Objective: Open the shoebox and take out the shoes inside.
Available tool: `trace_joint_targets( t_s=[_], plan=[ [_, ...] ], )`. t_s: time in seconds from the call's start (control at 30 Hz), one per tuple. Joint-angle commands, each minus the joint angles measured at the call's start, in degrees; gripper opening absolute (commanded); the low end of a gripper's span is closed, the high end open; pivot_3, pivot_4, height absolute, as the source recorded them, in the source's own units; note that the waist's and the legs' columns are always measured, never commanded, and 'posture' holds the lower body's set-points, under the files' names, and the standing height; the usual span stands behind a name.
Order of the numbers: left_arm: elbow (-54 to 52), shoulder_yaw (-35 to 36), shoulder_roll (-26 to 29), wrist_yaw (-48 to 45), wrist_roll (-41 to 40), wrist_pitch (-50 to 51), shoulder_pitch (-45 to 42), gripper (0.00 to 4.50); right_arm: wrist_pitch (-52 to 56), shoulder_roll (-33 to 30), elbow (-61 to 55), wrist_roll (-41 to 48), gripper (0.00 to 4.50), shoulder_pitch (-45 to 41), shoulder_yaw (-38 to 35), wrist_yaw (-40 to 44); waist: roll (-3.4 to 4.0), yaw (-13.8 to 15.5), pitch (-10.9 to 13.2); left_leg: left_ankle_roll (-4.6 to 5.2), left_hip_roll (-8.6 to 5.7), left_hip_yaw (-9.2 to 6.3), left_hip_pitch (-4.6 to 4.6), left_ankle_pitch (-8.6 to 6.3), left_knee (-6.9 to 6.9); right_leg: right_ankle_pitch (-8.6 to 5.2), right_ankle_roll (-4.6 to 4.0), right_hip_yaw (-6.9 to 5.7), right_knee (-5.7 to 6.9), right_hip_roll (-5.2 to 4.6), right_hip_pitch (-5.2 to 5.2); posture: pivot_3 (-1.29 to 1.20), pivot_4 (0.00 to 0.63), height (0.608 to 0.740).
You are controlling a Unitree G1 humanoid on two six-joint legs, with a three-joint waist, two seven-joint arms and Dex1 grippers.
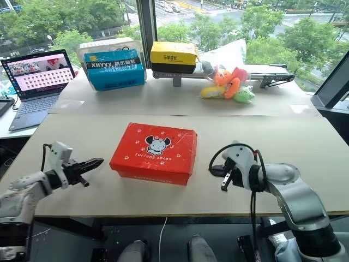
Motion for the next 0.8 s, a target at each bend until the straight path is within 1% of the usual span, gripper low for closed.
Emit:
trace_joint_targets(
  t_s=[0.03,0.13,0.23,0.3,0.33,0.4,0.47,0.57,0.67,0.8],
  plan=[
    [1.34,2.5,6.81,-10.58,-2.62,0.4,-0.21,0.03,7.95,2.87,-11.31,12.53,0.02,-3.2,0.47,-0.9,-0.01,-0.05,0.01,-0.06,0.06,-0.01,0.07,-0.03,0.0,-0.01,-0.06,-0.07,0.01,0.0,0.03,0.0,0.15,0.739],
    [3.26,2.41,9.11,-13.61,-1.32,-3.6,-2.23,0.03,14.23,11.14,-11.19,16.69,0.02,-5.52,1.24,-9.57,-0.07,0.11,0.02,-0.38,0.1,-0.04,0.2,-0.23,0.07,-0.03,-0.16,-0.24,-0.02,-0.07,0.14,0.0,0.15,0.739],
    [4.09,3.07,10.96,-15.15,-0.79,-6.78,-6.55,0.03,19.77,18.91,-8.45,12.86,0.02,-4.55,4.42,-21.44,-0.28,0.49,0.08,-0.41,0.11,-0.09,0.13,-0.25,0.11,0.02,-0.28,-0.48,-0.15,-0.23,0.07,0.0,0.15,0.739],
    [3.75,3.72,12.17,-16.35,-1.59,-7.11,-8.75,0.03,23.4,22.8,-5.36,9.25,0.02,-4.1,4.74,-29.06,-0.67,0.57,0.03,-0.42,0.09,-0.06,0.05,-0.25,0.1,0.08,-0.39,-0.66,-0.22,-0.39,-0.02,0.0,0.15,0.739],
    [3.31,4.17,12.68,-17.04,-2.43,-6.67,-9.5,0.03,24.96,24.6,-4.86,8.67,0.02,-3.59,4.4,-31.43,-0.72,0.62,0.0,-0.42,0.09,-0.04,-0.21,-0.25,0.11,0.18,-0.54,-1.17,-0.21,-0.71,-0.25,0.0,0.15,0.739],
    [2.74,5.49,12.78,-17.72,-4.25,-5.76,-10.47,0.03,27.4,27.36,-5.94,9.41,0.02,-2.22,4.35,-33.6,-0.71,0.63,0.0,-0.45,0.05,0.14,-0.73,-0.19,0.15,0.49,-0.83,-1.4,-0.14,-0.95,-0.53,0.0,0.15,0.739],
    [2.35,6.3,12.52,-18.16,-5.16,-5.19,-10.43,0.03,28.0,28.51,-6.88,9.46,0.02,-1.22,5.35,-34.96,-0.67,0.65,0.02,-0.01,0.05,0.27,-0.95,0.1,0.28,0.55,-0.68,-1.4,0.0,-0.98,-0.72,0.0,0.15,0.739],
    [1.75,5.54,10.91,-19.45,-3.66,-9.28,-7.92,0.03,29.37,31.7,-6.29,8.96,0.02,-0.05,5.09,-37.87,-0.67,0.31,0.02,0.01,0.24,0.16,-0.96,0.1,0.12,0.57,-0.33,-1.55,0.08,-0.77,-0.77,0.0,0.15,0.739],
    [0.96,3.4,9.33,-20.65,-2.83,-11.36,-6.48,0.03,29.78,32.6,-5.87,8.49,0.02,0.22,4.3,-39.46,-0.66,0.33,0.02,0.01,0.29,0.09,-0.89,0.1,-0.01,0.46,-0.42,-1.6,0.21,-0.69,-0.8,0.0,0.15,0.739],
    [-1.02,1.14,9.59,-24.87,-3.25,-11.89,-4.61,0.03,29.01,32.67,-5.31,7.96,0.02,1.01,3.48,-41.04,-0.67,0.4,0.02,0.01,0.32,0.0,-0.93,0.1,0.13,0.47,-0.4,-1.69,0.21,-0.68,-0.75,0.0,0.15,0.739]
  ],
)
